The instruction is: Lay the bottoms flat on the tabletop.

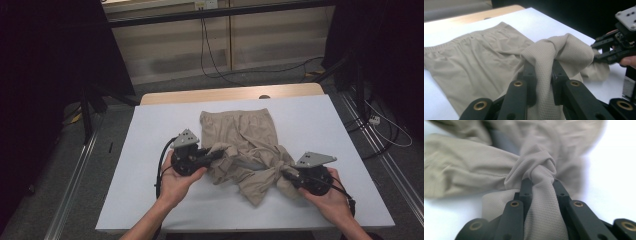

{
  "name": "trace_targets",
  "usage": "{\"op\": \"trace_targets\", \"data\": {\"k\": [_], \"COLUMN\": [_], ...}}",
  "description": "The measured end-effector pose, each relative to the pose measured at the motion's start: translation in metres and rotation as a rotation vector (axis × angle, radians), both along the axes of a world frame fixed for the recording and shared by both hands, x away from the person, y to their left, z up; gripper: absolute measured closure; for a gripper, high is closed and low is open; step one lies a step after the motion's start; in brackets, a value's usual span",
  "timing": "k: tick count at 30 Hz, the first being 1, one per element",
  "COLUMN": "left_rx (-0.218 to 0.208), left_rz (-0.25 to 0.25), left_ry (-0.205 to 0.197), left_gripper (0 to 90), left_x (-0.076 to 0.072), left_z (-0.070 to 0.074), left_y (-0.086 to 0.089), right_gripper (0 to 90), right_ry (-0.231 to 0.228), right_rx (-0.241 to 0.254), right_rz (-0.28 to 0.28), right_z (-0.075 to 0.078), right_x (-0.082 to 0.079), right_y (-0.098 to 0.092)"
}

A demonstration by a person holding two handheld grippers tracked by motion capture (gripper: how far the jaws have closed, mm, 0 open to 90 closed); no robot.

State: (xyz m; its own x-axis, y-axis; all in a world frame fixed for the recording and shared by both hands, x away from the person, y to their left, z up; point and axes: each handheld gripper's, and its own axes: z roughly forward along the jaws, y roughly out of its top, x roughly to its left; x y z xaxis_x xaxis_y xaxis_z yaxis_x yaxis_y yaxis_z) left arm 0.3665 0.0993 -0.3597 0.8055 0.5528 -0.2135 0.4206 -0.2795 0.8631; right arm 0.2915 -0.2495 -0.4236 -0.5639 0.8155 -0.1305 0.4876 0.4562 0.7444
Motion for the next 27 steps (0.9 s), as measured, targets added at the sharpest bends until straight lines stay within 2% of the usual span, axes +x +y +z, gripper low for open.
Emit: {"op": "trace_targets", "data": {"k": [1, 3, 5, 8, 10, 13, 14, 15, 16, 17, 19, 21, 22, 23, 24, 25, 27], "left_rx": [0.005, 0.023, 0.019, 0.052, 0.088, 0.122, 0.127, 0.141, 0.149, 0.153, 0.167, 0.171, 0.180, 0.172, 0.160, 0.169, 0.197], "left_rz": [0.013, 0.036, 0.056, 0.077, 0.089, 0.091, 0.108, 0.112, 0.120, 0.124, 0.108, 0.102, 0.094, 0.080, 0.054, 0.026, -0.009], "left_ry": [-0.011, -0.020, 0.011, 0.032, 0.052, 0.082, 0.085, 0.093, 0.092, 0.081, 0.045, 0.019, 0.006, 0.000, 0.012, 0.015, 0.025], "left_gripper": [78.8, 78.7, 78.8, 78.7, 78.7, 75.0, 70.2, 60.8, 50.2, 43.8, 43.2, 38.9, 39.0, 40.4, 47.0, 55.6, 61.5], "left_x": [0.004, 0.015, 0.030, 0.048, 0.057, 0.065, 0.065, 0.064, 0.063, 0.060, 0.052, 0.043, 0.037, 0.031, 0.025, 0.020, 0.011], "left_z": [0.000, -0.003, -0.010, -0.028, -0.043, -0.061, -0.064, -0.065, -0.065, -0.063, -0.055, -0.049, -0.046, -0.045, -0.046, -0.049, -0.059], "left_y": [-0.002, -0.007, -0.014, -0.026, -0.033, -0.040, -0.041, -0.041, -0.041, -0.039, -0.032, -0.025, -0.021, -0.016, -0.013, -0.010, -0.010], "right_gripper": [75.0, 74.9, 74.1, 67.2, 58.2, 48.4, 45.1, 42.4, 42.4, 42.5, 44.9, 50.6, 52.5, 55.1, 57.2, 56.8, 55.8], "right_ry": [-0.024, -0.036, -0.041, 0.019, 0.017, -0.006, -0.017, -0.019, -0.024, -0.026, -0.006, 0.030, 0.049, 0.069, 0.092, 0.103, 0.117], "right_rx": [-0.021, -0.011, -0.002, 0.077, 0.062, 0.092, 0.096, 0.104, 0.108, 0.107, 0.107, 0.108, 0.107, 0.104, 0.097, 0.088, 0.066], "right_rz": [-0.034, -0.071, -0.101, -0.069, -0.073, -0.055, -0.046, -0.036, -0.020, 0.002, 0.064, 0.134, 0.163, 0.189, 0.218, 0.240, 0.275], "right_z": [0.002, 0.004, 0.003, -0.002, -0.003, 0.005, 0.008, 0.012, 0.014, 0.015, 0.015, 0.011, 0.008, 0.004, 0.000, -0.003, -0.009], "right_x": [0.001, 0.007, 0.014, 0.023, 0.023, 0.021, 0.021, 0.020, 0.020, 0.020, 0.021, 0.024, 0.025, 0.027, 0.029, 0.031, 0.034], "right_y": [-0.005, -0.014, -0.020, -0.020, -0.013, -0.005, -0.001, 0.005, 0.011, 0.019, 0.037, 0.058, 0.069, 0.080, 0.090, 0.099, 0.114]}}
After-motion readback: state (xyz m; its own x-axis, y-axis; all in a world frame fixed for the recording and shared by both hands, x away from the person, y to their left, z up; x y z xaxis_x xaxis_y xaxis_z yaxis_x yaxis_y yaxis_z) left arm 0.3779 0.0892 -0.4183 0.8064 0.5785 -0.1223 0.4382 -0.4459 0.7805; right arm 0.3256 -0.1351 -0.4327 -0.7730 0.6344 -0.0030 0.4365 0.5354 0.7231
